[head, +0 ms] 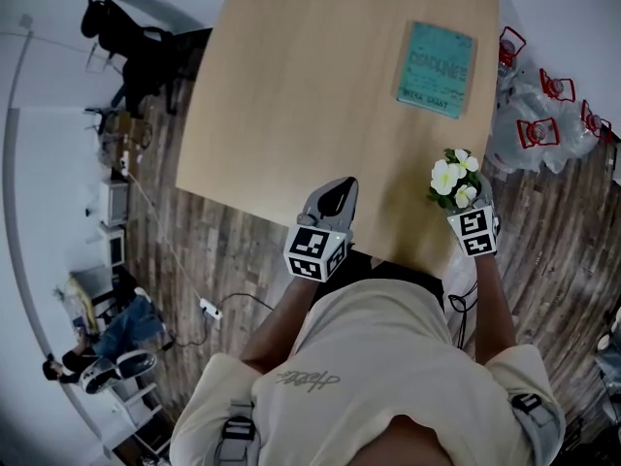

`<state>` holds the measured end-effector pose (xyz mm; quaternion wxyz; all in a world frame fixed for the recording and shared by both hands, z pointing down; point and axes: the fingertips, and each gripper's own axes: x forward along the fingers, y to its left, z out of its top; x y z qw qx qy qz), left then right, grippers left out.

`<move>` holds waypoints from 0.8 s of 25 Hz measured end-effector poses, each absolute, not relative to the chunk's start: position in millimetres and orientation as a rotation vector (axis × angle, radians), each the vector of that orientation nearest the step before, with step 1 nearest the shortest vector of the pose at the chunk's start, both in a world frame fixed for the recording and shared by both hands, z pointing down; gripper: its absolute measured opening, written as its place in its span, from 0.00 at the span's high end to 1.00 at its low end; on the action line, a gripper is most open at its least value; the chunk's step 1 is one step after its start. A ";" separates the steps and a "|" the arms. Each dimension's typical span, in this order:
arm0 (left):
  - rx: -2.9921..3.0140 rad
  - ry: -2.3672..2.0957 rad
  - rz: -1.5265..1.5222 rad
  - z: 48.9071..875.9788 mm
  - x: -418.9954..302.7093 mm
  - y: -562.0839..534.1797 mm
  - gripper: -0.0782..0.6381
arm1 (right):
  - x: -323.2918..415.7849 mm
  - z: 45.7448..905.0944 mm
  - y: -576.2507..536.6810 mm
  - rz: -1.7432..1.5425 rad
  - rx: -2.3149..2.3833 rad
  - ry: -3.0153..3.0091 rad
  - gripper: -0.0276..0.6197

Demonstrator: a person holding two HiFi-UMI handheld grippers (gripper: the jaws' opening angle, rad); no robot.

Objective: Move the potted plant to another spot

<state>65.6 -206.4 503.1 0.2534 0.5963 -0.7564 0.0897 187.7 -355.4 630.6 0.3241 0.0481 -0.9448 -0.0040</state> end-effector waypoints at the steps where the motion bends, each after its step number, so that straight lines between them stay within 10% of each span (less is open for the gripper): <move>1: 1.627 -2.060 0.238 502.2 65.0 -206.3 0.87 | 189.1 626.8 -353.0 -0.013 0.129 -2.481 0.43; 20: 1.640 -2.082 0.269 496.9 65.9 -177.6 0.87 | 214.6 596.1 -316.0 0.080 0.202 -2.538 0.43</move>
